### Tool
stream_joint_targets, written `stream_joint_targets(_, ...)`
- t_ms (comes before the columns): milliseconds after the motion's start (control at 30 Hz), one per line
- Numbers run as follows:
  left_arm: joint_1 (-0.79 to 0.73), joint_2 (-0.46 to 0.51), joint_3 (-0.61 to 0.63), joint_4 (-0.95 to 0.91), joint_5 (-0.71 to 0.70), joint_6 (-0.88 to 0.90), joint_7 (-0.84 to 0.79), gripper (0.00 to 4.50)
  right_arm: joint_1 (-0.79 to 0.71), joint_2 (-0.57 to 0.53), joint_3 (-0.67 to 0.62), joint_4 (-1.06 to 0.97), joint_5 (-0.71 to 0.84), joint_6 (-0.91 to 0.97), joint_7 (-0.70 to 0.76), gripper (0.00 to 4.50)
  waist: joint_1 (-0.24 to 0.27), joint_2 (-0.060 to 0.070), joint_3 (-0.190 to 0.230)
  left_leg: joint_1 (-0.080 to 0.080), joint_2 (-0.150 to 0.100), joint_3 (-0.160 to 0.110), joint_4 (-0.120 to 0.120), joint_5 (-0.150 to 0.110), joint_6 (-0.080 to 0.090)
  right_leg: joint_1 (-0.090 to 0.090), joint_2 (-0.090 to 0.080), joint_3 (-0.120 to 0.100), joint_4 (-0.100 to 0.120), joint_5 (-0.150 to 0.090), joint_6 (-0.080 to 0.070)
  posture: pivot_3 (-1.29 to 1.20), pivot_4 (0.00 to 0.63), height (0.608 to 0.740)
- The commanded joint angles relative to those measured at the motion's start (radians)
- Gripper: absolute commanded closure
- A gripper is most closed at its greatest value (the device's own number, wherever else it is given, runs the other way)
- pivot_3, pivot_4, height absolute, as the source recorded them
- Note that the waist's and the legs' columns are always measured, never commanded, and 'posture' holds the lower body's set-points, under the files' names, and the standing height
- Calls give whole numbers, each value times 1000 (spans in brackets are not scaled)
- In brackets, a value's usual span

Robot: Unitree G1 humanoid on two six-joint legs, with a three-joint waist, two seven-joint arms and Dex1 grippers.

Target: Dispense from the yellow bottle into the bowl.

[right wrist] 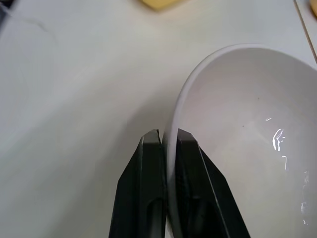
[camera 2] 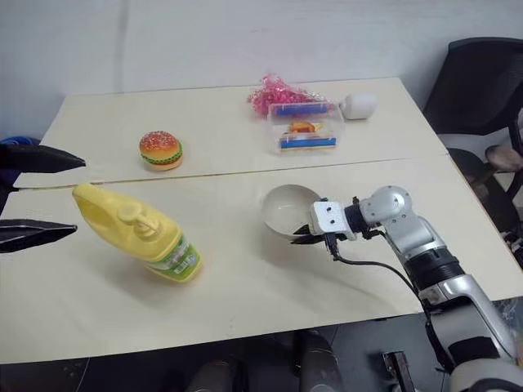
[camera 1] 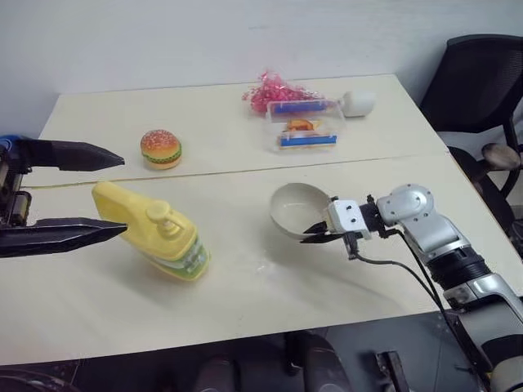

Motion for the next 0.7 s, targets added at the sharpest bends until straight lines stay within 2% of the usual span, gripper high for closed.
stream_joint_targets(33, 35, -11, 70, -41, 21, -20, -1, 12, 19, 16, -49, 41, -48, -37, -70, 4192, 0, 0, 0, 0, 0, 0, 0, 0, 0, 0, 0, 0, 0, 0, 0, 0, 150, 740)
stream_joint_targets(100, 58, -14, 81, -46, 31, -32, -9, 0, 23, 26, -62, 44, -48, -3, -85, 3661, -1, 0, 0, 1, 0, 0, 0, 0, 0, 0, 0, 0, 0, 0, 0, 0, 150, 740)
stream_joint_targets(267, 94, -23, 78, -39, 53, -69, -14, 0, 22, 18, -103, 34, -45, 20, -76, 1927, -2, 0, 0, 2, 1, 1, -1, 0, 0, 0, 1, 1, 0, 0, -1, 0, 150, 740)
stream_joint_targets(367, 125, -34, 74, -25, 86, -106, -26, 0, 24, -58, -177, -43, 27, 97, -2, 900, 5, 2, 1, 1, 1, 1, -1, 0, 0, 0, 0, 1, 0, 0, -1, 0, 150, 740)
stream_joint_targets(400, 137, -36, 79, -16, 98, -115, -30, 0, 22, -116, -218, -85, 89, 164, 67, 529, 7, 2, 1, 1, 0, 0, -1, 0, 0, 0, 0, 1, 0, 0, -1, 0, 150, 740)
stream_joint_targets(567, 164, -38, 99, 22, 121, -131, -37, 0, -17, -336, -318, -138, 272, 428, 288, 529, 6, 3, 3, 0, 1, 0, -1, 0, 0, 0, 1, 0, -1, 0, 0, 0, 150, 740)
stream_joint_targets(633, 168, -38, 103, 34, 128, -135, -37, 0, -39, -411, -309, -115, 322, 500, 309, 529, 4, 3, 3, 1, 1, 1, -2, 0, 0, 1, 1, 0, -1, 0, -1, 0, 150, 740)
stream_joint_targets(700, 193, -50, 104, 36, 151, -153, -46, 0, -53, -437, -304, -74, 328, 512, 310, 529, 3, 3, 3, 2, 1, 1, -2, 0, 0, 1, 1, 1, -1, 0, -1, 0, 150, 740)
